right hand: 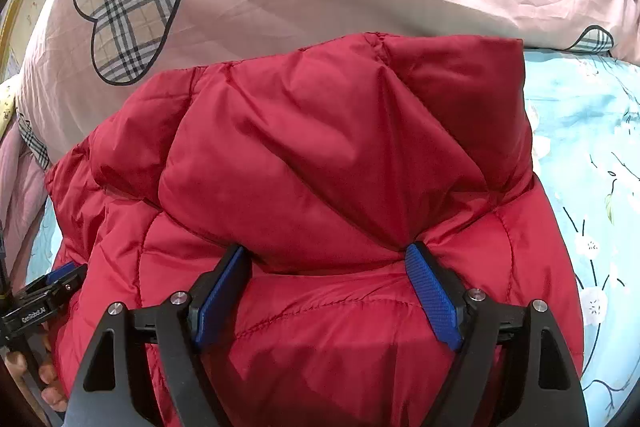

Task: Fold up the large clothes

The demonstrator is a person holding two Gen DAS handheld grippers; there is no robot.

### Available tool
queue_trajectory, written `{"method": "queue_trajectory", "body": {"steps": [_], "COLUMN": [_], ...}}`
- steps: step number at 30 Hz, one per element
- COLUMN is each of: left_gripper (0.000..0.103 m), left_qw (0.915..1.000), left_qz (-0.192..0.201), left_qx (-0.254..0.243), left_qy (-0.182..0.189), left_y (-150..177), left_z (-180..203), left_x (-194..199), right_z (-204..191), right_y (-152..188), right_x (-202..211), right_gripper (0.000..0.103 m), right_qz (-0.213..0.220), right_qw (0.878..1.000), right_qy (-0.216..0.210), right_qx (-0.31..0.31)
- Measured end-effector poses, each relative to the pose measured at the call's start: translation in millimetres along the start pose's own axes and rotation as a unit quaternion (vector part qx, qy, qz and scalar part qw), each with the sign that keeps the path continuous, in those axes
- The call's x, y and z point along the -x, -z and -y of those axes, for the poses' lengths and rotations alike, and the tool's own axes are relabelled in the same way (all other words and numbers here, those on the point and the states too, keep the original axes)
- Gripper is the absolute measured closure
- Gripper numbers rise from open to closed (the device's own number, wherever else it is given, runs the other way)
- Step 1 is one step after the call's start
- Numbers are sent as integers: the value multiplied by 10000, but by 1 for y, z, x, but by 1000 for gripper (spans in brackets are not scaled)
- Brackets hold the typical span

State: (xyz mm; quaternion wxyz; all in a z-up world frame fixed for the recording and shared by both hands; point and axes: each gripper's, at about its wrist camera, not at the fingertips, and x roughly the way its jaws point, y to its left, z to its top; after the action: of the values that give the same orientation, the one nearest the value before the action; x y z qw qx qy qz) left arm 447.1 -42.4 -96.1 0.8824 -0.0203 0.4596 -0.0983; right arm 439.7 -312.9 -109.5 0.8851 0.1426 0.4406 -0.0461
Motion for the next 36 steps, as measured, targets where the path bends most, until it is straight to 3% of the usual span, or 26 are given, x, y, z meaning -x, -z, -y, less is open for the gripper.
{"method": "queue_trajectory", "body": {"steps": [6,9,14,16,21,25,32,36], "left_gripper": [23,21,21,16,12,12,12,9], "left_qw": [9997,9989,9980,9976,9967,9929,9759,9631], "left_qz": [177,451,572,644,374,178,-308,-467], "left_qx": [7,-82,212,226,537,871,1540,1873], "left_qy": [153,-22,177,144,471,787,1518,1877], "left_y": [8,18,39,48,61,60,50,38], "left_z": [-9,-18,-47,-57,-84,-104,-129,-139], "left_x": [44,69,93,100,95,83,45,25], "right_z": [13,21,34,39,64,94,128,145], "right_y": [5,10,22,27,42,44,47,50], "right_x": [25,48,88,98,124,122,92,66], "right_gripper": [20,20,17,17,13,12,11,11], "right_qz": [92,173,282,315,511,376,-76,-376], "right_qw": [9993,9984,9986,9987,9986,9986,9908,9764], "right_qy": [-340,-500,-454,-403,-130,-200,-883,-1372], "right_qx": [-84,-176,25,52,70,-307,-1026,-1627]}}
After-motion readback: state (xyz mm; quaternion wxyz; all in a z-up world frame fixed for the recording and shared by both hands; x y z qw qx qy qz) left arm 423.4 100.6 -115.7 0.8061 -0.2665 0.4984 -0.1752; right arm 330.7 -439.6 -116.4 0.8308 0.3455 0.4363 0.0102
